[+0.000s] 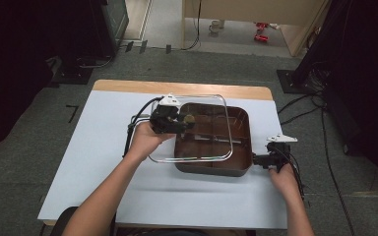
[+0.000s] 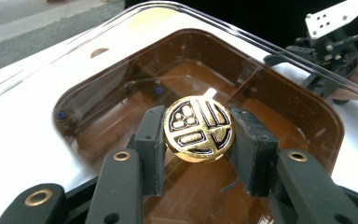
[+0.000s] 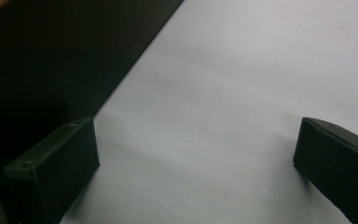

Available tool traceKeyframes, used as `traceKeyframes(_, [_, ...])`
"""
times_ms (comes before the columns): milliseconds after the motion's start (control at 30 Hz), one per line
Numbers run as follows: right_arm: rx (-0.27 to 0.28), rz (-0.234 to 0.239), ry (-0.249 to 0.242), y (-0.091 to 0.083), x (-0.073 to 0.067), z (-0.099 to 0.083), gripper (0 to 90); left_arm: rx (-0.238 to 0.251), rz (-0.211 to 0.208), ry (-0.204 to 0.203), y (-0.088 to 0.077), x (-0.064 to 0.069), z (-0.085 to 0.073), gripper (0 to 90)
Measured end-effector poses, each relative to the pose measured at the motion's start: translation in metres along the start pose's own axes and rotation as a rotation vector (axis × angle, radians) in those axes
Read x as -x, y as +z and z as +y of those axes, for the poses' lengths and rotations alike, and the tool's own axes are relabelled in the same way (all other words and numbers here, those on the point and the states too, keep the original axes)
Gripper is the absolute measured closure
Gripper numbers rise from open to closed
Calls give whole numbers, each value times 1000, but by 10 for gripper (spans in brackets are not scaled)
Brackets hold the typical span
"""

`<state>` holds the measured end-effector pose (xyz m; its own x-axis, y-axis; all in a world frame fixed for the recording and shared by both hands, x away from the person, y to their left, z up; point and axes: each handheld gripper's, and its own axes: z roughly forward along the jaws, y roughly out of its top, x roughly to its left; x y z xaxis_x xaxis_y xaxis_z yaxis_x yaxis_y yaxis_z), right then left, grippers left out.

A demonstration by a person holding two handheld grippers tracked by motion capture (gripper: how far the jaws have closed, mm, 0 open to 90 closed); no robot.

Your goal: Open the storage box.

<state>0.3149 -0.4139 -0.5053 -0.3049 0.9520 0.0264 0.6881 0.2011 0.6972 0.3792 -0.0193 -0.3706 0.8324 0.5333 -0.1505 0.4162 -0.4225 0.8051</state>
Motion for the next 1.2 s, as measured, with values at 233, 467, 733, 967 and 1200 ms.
traceKeyframes(233, [-2, 2, 1, 0, 0, 0, 0, 1, 49, -34, -28, -18, -11, 588])
traceKeyframes(467, [-1, 1, -2, 0, 0, 0, 0, 2, 94, -84, -56, -43, -25, 588])
traceKeyframes(733, [-1, 1, -1, 0, 0, 0, 0, 6, 136, -129, -73, -64, -37, 588])
traceKeyframes(967, [0, 0, -1, 0, 0, 0, 0, 2, 155, -166, -82, -88, -51, 588])
traceKeyframes(1200, [0, 0, -1, 0, 0, 0, 0, -19, 207, -209, -82, -110, -70, 588])
